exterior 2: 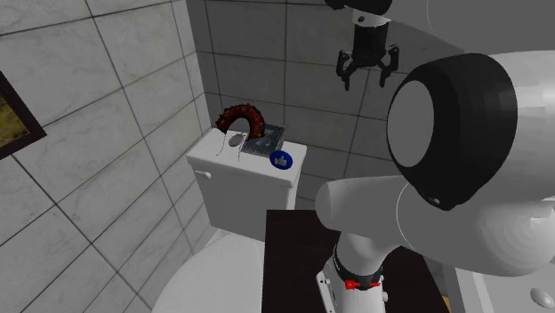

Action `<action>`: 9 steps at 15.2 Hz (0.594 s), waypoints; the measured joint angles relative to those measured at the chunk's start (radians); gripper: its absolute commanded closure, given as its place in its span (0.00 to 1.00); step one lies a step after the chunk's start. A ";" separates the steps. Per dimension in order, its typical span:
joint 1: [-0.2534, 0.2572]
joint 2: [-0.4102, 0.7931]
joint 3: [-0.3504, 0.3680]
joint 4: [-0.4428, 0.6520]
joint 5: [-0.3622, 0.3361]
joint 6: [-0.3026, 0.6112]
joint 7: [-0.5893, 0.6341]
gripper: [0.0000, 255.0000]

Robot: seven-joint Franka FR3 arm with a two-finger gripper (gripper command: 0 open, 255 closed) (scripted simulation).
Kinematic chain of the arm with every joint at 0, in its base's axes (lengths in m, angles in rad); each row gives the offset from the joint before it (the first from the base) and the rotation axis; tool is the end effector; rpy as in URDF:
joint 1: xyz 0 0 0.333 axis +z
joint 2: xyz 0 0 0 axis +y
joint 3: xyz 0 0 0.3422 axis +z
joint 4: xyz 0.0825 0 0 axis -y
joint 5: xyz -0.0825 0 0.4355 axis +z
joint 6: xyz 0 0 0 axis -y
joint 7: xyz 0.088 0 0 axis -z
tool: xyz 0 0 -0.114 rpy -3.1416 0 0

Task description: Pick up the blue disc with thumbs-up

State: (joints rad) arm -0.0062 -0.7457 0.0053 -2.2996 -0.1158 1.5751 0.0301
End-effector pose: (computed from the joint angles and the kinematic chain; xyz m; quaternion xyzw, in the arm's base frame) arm 0.3528 -0.0129 0.6189 0.9980 -0.0165 0.0114 0.0595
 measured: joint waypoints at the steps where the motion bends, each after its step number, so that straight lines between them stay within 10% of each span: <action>1: 0.000 0.000 0.000 0.000 0.000 0.000 0.000 0.00; 9: 0.039 -0.041 0.023 -0.248 0.075 0.276 0.063 0.00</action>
State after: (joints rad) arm 0.0324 -0.7872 0.0286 -2.5472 -0.0411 1.8514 0.0932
